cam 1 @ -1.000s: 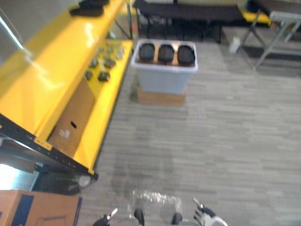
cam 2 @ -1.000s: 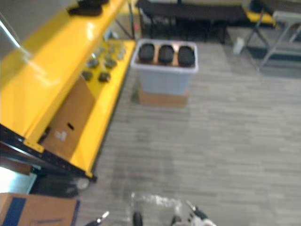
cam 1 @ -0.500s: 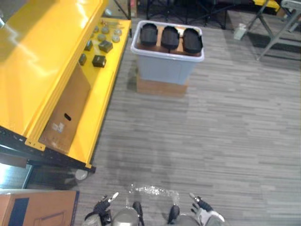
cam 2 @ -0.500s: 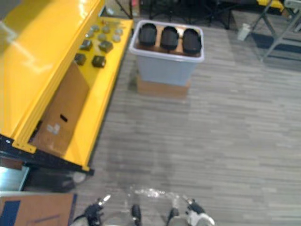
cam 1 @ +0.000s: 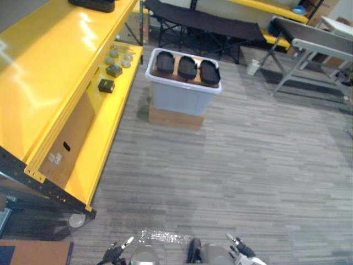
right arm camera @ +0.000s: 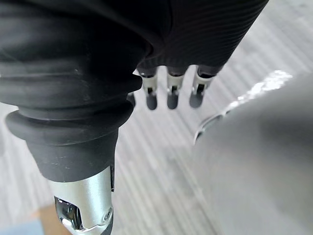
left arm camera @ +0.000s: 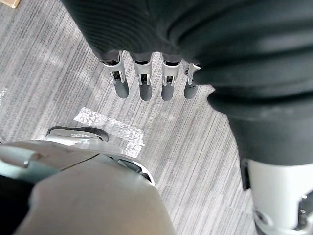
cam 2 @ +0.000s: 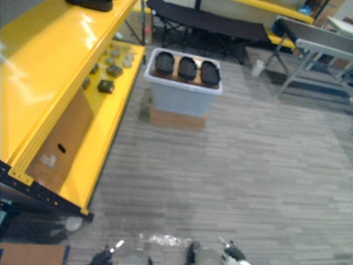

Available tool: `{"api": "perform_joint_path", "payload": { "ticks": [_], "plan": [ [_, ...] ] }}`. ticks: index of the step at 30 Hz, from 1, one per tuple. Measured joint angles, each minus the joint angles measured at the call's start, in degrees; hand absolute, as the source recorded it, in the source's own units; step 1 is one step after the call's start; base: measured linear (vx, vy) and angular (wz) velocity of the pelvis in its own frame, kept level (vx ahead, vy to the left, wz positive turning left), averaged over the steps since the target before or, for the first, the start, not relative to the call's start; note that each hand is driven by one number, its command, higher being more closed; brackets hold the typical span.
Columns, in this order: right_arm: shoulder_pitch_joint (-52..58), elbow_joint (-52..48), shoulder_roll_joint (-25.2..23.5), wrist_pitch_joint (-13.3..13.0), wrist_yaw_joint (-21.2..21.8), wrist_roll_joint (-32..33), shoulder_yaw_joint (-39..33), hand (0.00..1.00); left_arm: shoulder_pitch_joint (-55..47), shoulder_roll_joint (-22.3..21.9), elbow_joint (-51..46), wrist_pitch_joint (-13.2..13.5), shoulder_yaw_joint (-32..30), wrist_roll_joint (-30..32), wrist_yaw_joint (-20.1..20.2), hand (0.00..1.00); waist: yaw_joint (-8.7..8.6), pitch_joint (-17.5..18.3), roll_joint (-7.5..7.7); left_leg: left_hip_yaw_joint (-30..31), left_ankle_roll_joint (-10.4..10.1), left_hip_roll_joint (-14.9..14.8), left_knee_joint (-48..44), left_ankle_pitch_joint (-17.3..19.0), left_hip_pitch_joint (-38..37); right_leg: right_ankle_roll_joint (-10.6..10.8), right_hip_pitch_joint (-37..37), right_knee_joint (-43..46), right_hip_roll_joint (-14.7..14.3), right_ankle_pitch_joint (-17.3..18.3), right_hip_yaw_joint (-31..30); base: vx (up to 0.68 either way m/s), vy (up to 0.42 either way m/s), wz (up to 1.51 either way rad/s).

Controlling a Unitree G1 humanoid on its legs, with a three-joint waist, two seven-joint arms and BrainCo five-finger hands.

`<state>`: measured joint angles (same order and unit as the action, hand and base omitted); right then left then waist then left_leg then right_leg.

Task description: Walk over and take plastic housings, then place them on the shelf

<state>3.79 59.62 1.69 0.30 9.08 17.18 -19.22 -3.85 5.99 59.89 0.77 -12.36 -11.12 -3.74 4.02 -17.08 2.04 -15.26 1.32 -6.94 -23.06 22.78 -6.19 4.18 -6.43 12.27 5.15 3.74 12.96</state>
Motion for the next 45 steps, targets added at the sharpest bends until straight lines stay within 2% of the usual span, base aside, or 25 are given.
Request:
{"api": "perform_joint_path", "payload": {
  "ticks": [3, 6, 7, 8, 10, 13, 16, 17, 18, 19, 21, 22, 23, 24, 27, 30, 32, 33, 35, 36, 37, 40, 41, 43, 45],
  "plan": [
    [0.46, -0.02, -0.27, 0.05, -0.31, 0.09, -1.57, 0.00, 0.14, -0.53, -0.52, -0.02, 0.21, -3.86, -0.36, 0.00, 0.02, 1.23, -0.38, 0.82, -2.09, 0.02, -1.43, 2.25, -0.69, -0.88, -1.37, 0.76, 0.78, -0.68, 1.26, 0.22, -0.170, 0.17],
    [0.65, -0.27, 0.93, -0.05, -0.51, 0.53, -1.87, 0.00, -1.29, -3.51, -2.19, -0.95, -0.01, -8.22, -1.12, 0.00, -1.19, 4.15, -3.74, 2.19, -4.37, -1.43, -0.66, 4.12, -2.83, -1.62, -1.90, 5.92, 0.28, -0.96, 2.68, 0.36, -0.214, 0.28],
    [0.68, -0.08, 1.41, -0.41, -0.94, 0.27, -1.52, 0.00, -1.71, -4.86, -2.65, -0.93, -0.31, -9.35, -1.26, 0.00, -1.37, 5.58, -5.33, 2.74, -6.18, -3.20, -8.57, 3.02, 0.27, -2.90, -1.08, 6.35, -0.37, -1.14, 3.89, 0.43, -0.192, 0.41],
    [0.92, 0.01, 2.30, -0.86, -1.71, -0.30, -0.83, 0.00, -1.64, -6.43, -2.84, -1.19, -0.93, -12.01, -1.44, 0.00, -1.17, 5.96, -6.30, 4.09, -7.67, -5.21, -20.97, -2.19, 6.59, -3.63, 1.11, 4.38, -0.96, -0.56, 4.57, 0.42, -0.178, 0.33],
    [0.00, 1.80, 3.28, -1.79, -1.66, -2.41, -0.30, 0.00, -1.58, -6.87, -2.77, -2.56, -2.96, -13.55, -1.62, 0.00, 0.11, 5.57, -6.60, 5.37, -7.21, -3.55, -21.44, -1.41, 9.49, -2.97, 6.98, -0.42, -0.14, -1.15, 4.78, 0.37, -0.139, 0.11],
    [-1.68, 2.03, 3.48, -1.99, -0.54, -2.40, 1.36, 0.00, -3.82, -6.53, -2.73, -3.41, -5.26, -10.84, -1.37, 0.00, 2.08, 5.49, -6.35, 6.59, -6.82, 0.59, -9.47, -2.37, 13.78, -3.24, 12.31, -5.11, 1.04, 0.31, 4.00, 0.36, -0.046, -0.21],
    [-2.95, 1.09, 3.94, -2.87, -1.61, -2.30, 4.14, 0.00, -8.05, -6.53, -2.21, -4.76, -8.06, -7.60, 0.11, 0.00, 3.84, 4.90, -5.62, 6.91, -5.28, 3.48, 2.68, -12.24, 18.64, -1.13, 15.77, -5.03, 2.03, 4.30, 2.75, 0.35, 0.080, -0.24],
    [-2.88, 0.42, 4.04, -2.88, -1.93, -2.20, 5.68, 0.00, -10.77, -6.61, -2.10, -4.73, -8.85, -5.52, 0.79, 0.00, 5.27, 5.06, -5.17, 6.86, -4.65, 3.52, 3.55, -17.67, 17.64, -0.15, 17.21, -4.51, 2.01, 6.12, 1.23, 0.46, 0.173, -0.45],
    [-3.71, 0.22, 3.54, -2.87, -1.72, -2.08, 6.08, 0.00, -11.82, -5.93, -1.07, -4.54, -9.14, -3.68, 1.85, 0.00, 5.78, 5.17, -3.44, 6.32, -2.26, 4.35, 2.25, -17.42, 17.18, 0.02, 17.81, -4.14, 2.84, 7.78, -0.07, 0.49, 0.185, -0.36],
    [-4.36, 0.19, 3.45, -2.87, -1.67, -2.08, 6.04, 0.00, -11.75, -5.50, -0.77, -4.49, -9.05, -3.50, 2.34, 0.00, 5.83, 5.32, -2.68, 6.27, -1.88, 4.82, 1.08, -15.74, 17.39, -0.30, 17.75, -3.75, 3.27, 8.55, -0.68, 0.60, 0.187, -0.11],
    [-6.22, 0.11, 3.63, -2.77, -2.03, -1.92, 5.91, 0.00, -10.66, -4.29, -0.38, -3.18, -9.18, -0.52, 3.48, 0.00, 6.20, 4.39, 0.77, 5.34, 0.38, 5.96, -3.44, -10.92, 17.20, 1.18, 17.10, 1.70, 4.87, 9.76, -3.05, 0.57, 0.145, -0.10],
    [-6.61, 0.23, 3.71, -2.76, -2.01, -1.91, 5.90, 0.00, -10.66, -3.91, -0.31, -2.57, -9.24, 0.35, 3.81, 0.00, 6.24, 4.39, 1.00, 4.99, 0.56, 5.83, -3.85, -9.72, 16.38, 1.60, 15.53, 6.32, 5.25, 10.01, -3.78, 0.43, 0.134, -0.20],
    [-6.60, 1.00, 3.90, -2.62, -1.81, -1.96, 5.91, 0.00, -10.00, -3.53, -0.42, -0.70, -8.91, 0.72, 3.93, 0.00, 5.70, 4.10, 0.90, 4.97, 1.11, 5.70, -3.23, -8.03, 13.63, 4.15, 11.25, 18.78, 6.67, 9.53, -3.26, 0.42, 0.115, -0.06],
    [-6.42, 2.64, 3.95, -2.34, -1.48, -2.25, 5.80, 0.00, -8.69, -2.21, -0.52, 0.87, -8.26, 0.13, 3.81, 0.00, 5.04, 3.24, 0.86, 5.17, 1.50, 5.80, -2.10, -7.00, 9.47, 4.30, 8.96, 27.74, 7.98, 11.60, -1.85, 0.44, 0.087, 0.10],
    [-3.70, 5.62, 3.86, -1.16, 0.31, -3.70, 5.85, 0.00, -3.42, 0.25, -4.22, 5.66, -3.64, -4.59, 3.28, 0.00, 4.01, 2.74, -0.44, 5.93, 0.84, 3.83, 2.71, -6.60, 1.08, 0.31, 4.90, 22.59, 5.58, 14.73, 3.36, 0.42, -0.024, 0.23],
    [-3.03, 5.24, 3.40, -1.68, 0.26, -4.61, 4.31, 0.00, 2.21, 0.53, -7.38, 8.27, -1.18, -8.49, 2.45, 0.00, 1.72, 2.91, -0.83, 6.96, -0.88, 1.46, 2.91, -5.61, 0.62, -0.55, -1.20, 9.91, 3.84, 10.18, 4.38, 0.33, -0.107, 0.29],
    [-2.22, 3.96, 2.49, -1.12, 0.11, -4.83, 1.19, 0.00, 6.22, -0.40, -8.69, 8.78, 0.13, -11.75, 2.10, 0.00, 1.49, 2.85, -1.05, 6.95, -3.62, -0.90, 3.24, -3.91, -2.00, -1.51, -4.82, -0.14, 4.03, 0.89, 4.32, 0.38, -0.202, 0.00],
    [-1.85, 3.71, 2.23, -1.06, 0.06, -5.11, 0.88, 0.00, 6.27, -0.80, -9.46, 8.60, 0.12, -12.84, 2.04, 0.00, 1.40, 2.92, -0.88, 7.02, -4.83, -1.49, 2.92, -3.15, -2.53, -1.51, -4.91, -1.80, 3.87, -1.17, 4.32, 0.39, -0.274, 0.07],
    [0.21, 2.41, 1.30, -1.08, -0.08, -6.15, 0.65, 0.00, 5.85, -1.45, -10.27, 7.31, 0.13, -13.77, 1.73, 0.00, 1.40, 3.96, 1.10, 8.48, -8.30, -2.17, 1.61, 0.73, -5.24, -2.06, -4.01, -2.01, 5.90, -9.89, 4.45, 0.46, -0.378, 0.29],
    [-0.09, 2.05, 1.67, -1.08, -0.06, -6.01, 0.20, 0.00, 6.05, -2.84, -9.35, 5.96, 0.13, -13.74, 1.11, 0.00, 1.36, 4.00, -0.37, 9.10, -9.28, -4.24, 1.30, 1.99, -6.57, -1.79, -4.38, 1.49, 4.57, -10.67, 5.28, 0.40, -0.329, 0.24],
    [-0.46, 1.90, 2.42, -1.04, -0.22, -6.15, 0.53, 0.00, 5.25, -4.16, -9.04, 4.23, 0.18, -13.68, 0.34, 0.00, 1.56, 4.67, -1.66, 9.31, -9.38, -5.92, 1.38, 1.32, -6.47, -2.46, -4.92, 3.06, 3.69, -8.37, 6.32, 0.36, -0.281, 0.21],
    [-1.03, 1.68, 2.84, -0.59, -0.39, -6.03, 0.85, 0.00, 2.87, -7.70, -6.41, 0.61, -0.68, -13.48, -0.74, 0.00, 1.62, 4.97, -2.52, 12.26, -8.00, -6.62, -7.42, -6.81, -0.95, -2.83, -4.78, 5.81, 3.72, -3.15, 7.79, 0.31, -0.311, 0.23],
    [-1.43, 1.93, 3.22, -0.18, -1.01, -6.27, 1.67, 0.00, 2.40, -7.11, -5.73, -0.41, -2.07, -13.52, -0.90, 0.00, 2.03, 4.58, -3.25, 13.69, -8.13, -7.48, -16.27, -12.32, 2.89, -3.15, -2.19, 4.41, 2.84, -2.27, 8.06, 0.28, -0.247, 0.09],
    [-1.69, 2.14, 3.79, -0.19, -1.50, -6.23, 3.54, 0.00, 0.32, -6.57, -2.98, -1.21, -3.09, -12.47, -0.78, 0.00, 2.14, 3.97, -4.49, 14.56, -9.14, -8.17, -26.32, -10.60, 7.77, -3.25, 3.71, -0.14, 1.24, -2.11, 8.59, 0.28, -0.149, 0.02],
    [-1.70, 2.57, 3.69, -0.41, -1.54, -6.10, 3.52, 0.00, -2.69, -6.01, -2.42, -2.01, -4.79, -11.20, 0.15, 0.00, 2.69, 4.08, -4.82, 9.45, -7.90, -5.82, -20.28, -8.22, 10.59, -2.58, 9.10, -4.75, 1.02, -2.31, 7.60, 0.32, -0.024, -0.24]
  ]
}}
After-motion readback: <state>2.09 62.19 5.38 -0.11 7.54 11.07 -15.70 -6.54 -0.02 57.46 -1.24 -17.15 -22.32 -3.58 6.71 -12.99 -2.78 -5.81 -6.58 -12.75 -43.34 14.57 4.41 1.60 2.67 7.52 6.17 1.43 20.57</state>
